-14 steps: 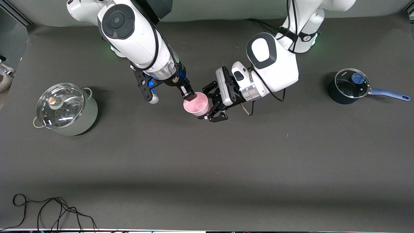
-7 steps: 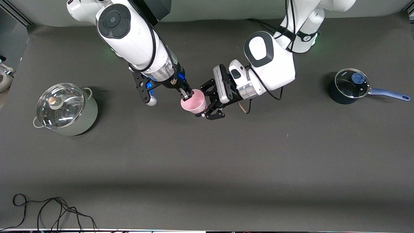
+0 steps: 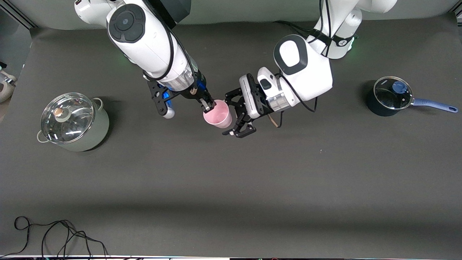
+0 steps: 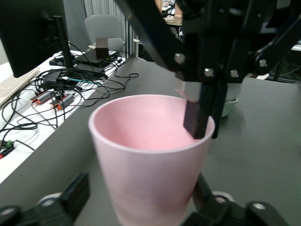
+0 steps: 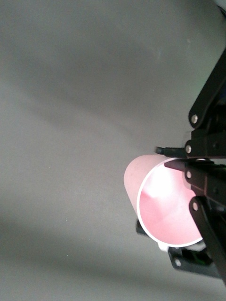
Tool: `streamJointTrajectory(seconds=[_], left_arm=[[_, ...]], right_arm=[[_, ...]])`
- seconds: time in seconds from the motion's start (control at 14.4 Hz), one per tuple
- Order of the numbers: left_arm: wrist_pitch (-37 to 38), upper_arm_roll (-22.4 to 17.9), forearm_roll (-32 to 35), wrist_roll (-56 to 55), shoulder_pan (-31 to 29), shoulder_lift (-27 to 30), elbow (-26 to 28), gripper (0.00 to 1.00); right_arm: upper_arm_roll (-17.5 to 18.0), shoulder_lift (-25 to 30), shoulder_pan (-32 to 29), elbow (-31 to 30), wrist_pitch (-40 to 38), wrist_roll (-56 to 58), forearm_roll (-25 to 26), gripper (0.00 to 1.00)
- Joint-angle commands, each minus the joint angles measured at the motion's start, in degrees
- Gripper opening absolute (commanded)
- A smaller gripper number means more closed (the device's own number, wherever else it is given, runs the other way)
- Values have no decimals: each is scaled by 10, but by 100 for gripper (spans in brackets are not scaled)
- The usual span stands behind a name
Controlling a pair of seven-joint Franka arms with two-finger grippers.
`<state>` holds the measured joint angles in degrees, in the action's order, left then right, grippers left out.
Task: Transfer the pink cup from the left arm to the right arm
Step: 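Close the right gripper on the cup and open the left gripper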
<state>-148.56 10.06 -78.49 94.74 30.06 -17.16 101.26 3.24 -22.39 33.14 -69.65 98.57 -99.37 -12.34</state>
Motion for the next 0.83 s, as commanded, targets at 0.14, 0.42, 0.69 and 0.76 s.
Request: streamJointTrajectory(seconds=[0.14, 0.42, 0.69, 0.76], left_arm=[[4, -7, 3, -12, -36, -4, 17, 99], [118, -7, 27, -20, -122, -18, 32, 99], [338, -7, 171, -134, -229, -24, 11, 99], [391, -7, 202, -158, -252, -24, 1, 99]], right_arm=[[-8, 22, -27, 4, -47, 90, 12, 0], [-9, 59, -83, 2, -133, 229, 12, 0], [-10, 96, -162, 0, -209, 368, 9, 0], [-10, 103, -185, -1, -227, 406, 9, 0]])
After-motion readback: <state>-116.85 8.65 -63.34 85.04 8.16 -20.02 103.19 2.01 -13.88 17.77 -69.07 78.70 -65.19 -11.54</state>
